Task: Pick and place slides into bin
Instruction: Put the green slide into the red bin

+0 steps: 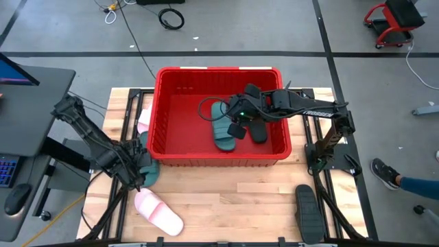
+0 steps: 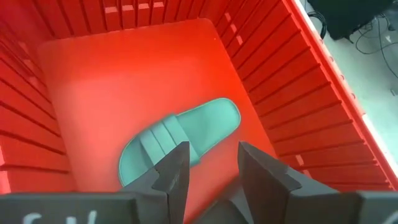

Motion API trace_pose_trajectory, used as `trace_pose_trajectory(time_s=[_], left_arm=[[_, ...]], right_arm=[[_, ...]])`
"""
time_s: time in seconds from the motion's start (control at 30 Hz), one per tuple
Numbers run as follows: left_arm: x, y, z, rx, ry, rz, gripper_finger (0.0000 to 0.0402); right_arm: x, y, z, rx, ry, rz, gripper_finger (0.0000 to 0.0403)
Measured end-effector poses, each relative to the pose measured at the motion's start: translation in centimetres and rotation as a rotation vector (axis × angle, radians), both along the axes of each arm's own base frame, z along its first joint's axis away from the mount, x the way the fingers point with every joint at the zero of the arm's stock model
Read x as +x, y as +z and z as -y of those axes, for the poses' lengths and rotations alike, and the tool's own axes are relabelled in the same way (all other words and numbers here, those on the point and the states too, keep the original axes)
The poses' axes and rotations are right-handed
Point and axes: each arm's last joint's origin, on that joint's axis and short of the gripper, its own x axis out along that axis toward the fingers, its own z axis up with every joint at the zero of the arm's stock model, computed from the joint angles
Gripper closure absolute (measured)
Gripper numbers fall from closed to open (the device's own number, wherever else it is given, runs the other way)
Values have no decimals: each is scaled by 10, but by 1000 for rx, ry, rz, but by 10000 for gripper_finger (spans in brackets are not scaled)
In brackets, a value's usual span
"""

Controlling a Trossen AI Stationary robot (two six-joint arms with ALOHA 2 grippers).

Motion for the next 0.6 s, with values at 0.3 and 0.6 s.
trace_pose_trajectory(time_s=[0.3, 0.6], left_arm=[[2, -3, 2, -12, 17, 44, 5], [1, 14, 17, -35, -155, 46, 5]], right_arm=[[0, 0, 0, 2, -2, -4, 261], [-2, -1, 2, 1, -5, -27, 262]])
